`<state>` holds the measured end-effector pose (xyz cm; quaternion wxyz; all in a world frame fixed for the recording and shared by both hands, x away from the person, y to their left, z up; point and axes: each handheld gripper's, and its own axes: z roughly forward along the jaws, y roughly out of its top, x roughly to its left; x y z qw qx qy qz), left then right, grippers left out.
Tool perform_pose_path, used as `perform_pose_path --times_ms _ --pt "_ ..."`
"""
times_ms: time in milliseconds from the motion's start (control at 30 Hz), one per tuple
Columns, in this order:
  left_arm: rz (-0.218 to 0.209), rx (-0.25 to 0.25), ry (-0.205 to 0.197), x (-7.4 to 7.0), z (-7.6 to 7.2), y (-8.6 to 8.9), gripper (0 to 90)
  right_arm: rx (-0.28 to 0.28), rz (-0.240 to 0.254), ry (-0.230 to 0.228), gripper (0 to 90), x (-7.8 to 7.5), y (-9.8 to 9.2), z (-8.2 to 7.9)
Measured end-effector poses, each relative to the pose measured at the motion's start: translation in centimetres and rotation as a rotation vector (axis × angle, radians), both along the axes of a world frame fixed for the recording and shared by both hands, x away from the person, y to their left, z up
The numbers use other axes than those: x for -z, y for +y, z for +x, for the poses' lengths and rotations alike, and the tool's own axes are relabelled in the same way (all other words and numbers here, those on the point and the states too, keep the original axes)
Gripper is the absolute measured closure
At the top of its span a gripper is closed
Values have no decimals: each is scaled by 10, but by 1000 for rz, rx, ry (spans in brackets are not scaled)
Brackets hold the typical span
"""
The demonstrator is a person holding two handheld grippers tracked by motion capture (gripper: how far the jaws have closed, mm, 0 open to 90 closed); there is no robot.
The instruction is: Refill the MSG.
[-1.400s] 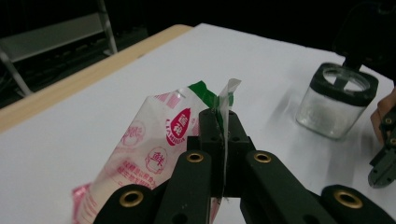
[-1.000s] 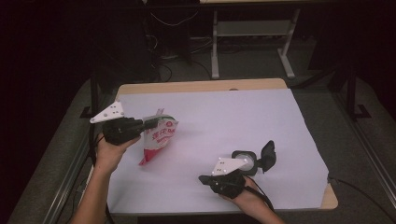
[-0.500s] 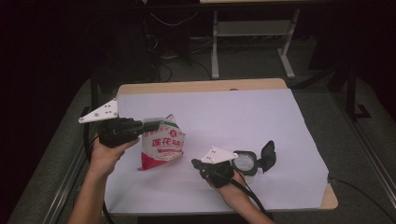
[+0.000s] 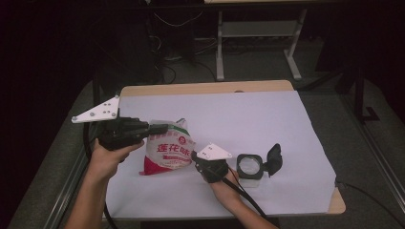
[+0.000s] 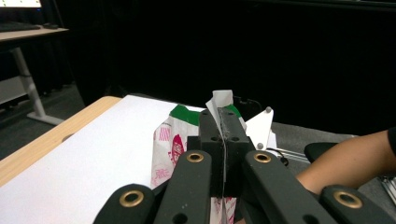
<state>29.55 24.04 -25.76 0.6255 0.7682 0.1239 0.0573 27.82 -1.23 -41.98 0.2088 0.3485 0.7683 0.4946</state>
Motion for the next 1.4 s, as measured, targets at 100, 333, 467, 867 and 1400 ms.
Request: perform_pose_path --times_ms 100,333,467,867,1400 --pt "-13 8 4 -1 2 0 900 -1 -5 -23 899 -1 3 5" --pt "-28 20 11 -1 7 -2 900 -73 -4 -36 900 4 5 5" --pt "-22 35 14 -2 9 -8 900 -143 -3 -94 900 5 9 0" --pt "11 62 31 -5 21 -30 900 -219 -41 -178 900 9 16 -20" --pt "85 117 75 -3 36 -83 900 -229 -45 -190 900 15 -4 -30"
